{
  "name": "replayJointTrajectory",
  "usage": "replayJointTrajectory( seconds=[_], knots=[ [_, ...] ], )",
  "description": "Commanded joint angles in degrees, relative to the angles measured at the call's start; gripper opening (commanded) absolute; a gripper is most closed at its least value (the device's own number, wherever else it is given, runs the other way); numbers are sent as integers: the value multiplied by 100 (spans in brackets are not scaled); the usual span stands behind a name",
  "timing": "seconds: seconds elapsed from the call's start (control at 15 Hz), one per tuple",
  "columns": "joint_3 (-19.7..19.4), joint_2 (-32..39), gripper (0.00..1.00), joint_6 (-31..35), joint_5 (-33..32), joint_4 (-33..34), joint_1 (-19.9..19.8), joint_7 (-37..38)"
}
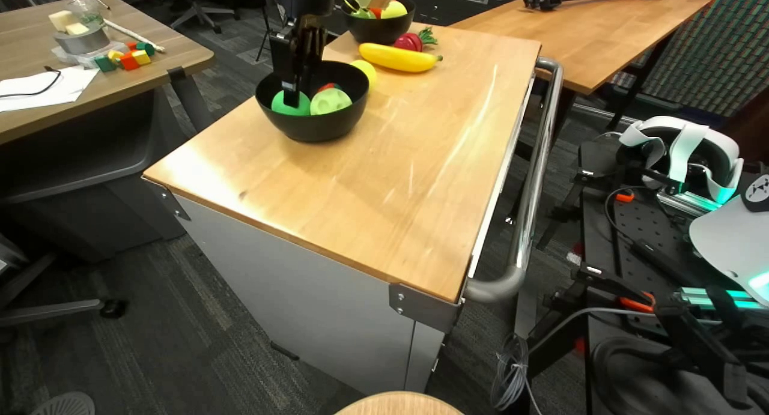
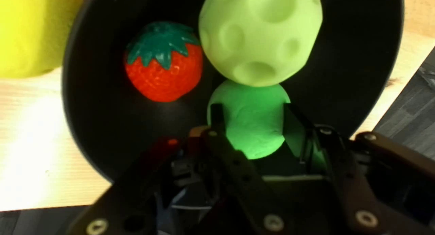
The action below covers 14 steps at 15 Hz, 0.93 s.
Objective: Remove all the plastic vegetables and fruits from the two bowls
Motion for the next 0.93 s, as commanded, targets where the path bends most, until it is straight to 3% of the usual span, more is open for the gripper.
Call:
replayJointTrajectory(
  seconds=[0.0, 0.07, 0.2, 0.27, 0.47, 0.87],
  knots=[
    [-38, 97, 69, 266, -251, -62, 14, 48],
    [-40, 90, 81, 279, -305, -98, 13, 40],
    [-34, 111, 48, 306, -408, -146, 2, 24],
    [-35, 138, 48, 320, -443, -154, 0, 34],
    [-37, 194, 24, 407, -515, -164, -6, 48],
    [17, 30, 13, 341, -517, -251, -28, 3]
  ],
)
